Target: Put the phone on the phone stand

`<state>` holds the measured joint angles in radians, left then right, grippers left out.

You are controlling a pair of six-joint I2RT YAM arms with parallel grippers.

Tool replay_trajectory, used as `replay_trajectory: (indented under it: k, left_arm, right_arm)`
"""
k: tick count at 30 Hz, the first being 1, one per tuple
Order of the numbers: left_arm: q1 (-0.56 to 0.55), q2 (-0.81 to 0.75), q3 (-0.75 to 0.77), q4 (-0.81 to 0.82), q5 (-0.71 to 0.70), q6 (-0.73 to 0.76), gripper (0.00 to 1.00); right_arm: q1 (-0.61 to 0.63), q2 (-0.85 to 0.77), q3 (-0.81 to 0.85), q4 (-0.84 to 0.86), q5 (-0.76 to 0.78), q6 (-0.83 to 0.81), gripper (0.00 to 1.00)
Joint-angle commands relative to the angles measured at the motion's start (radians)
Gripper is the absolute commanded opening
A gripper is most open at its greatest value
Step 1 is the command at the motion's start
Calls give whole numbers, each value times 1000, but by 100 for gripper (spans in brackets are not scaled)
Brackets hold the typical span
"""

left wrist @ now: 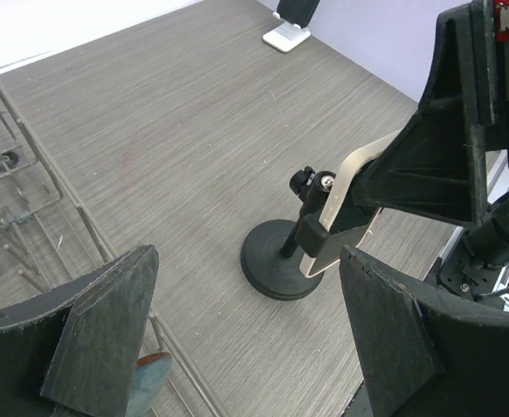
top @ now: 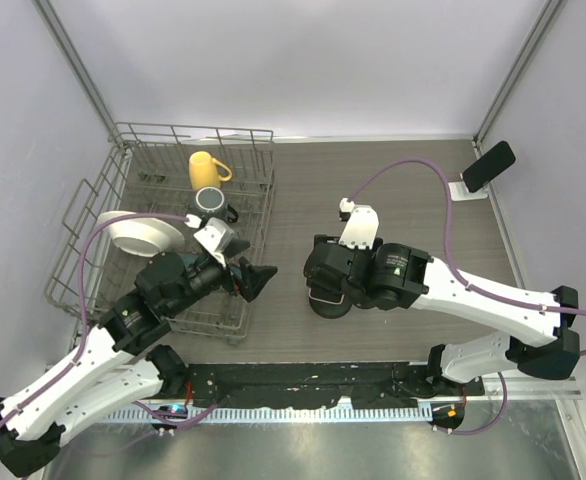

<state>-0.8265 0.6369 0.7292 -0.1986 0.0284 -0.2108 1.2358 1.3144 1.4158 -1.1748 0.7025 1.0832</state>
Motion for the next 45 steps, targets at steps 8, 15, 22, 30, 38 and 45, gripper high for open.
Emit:
replay_trajectory:
  k: [8,15,22,30,38,45]
  left_arm:
    - [0,-22,24,-1,31,-32,89]
    - [0,-5,19,7,76,-36,89]
    - [0,-6,16,10,111,-44,89]
    - [1,21,19,22,159,-45,89]
    - [0,30,24,21,179,-44,89]
    - [1,37,36,-1,174,-36,89]
  right_arm:
    - [7,-21,18,64,57,24,82]
    - [7,-81,-78,245,-43,-239,81]
    - [-96,-239,-245,464,-286,-598,67]
    - [-271,-319,-328,549,-601,-804,66]
    - [-377,-317,-364,641,-892,-894,54]
    - [-493,-303,-411,673,-1066,-959,25]
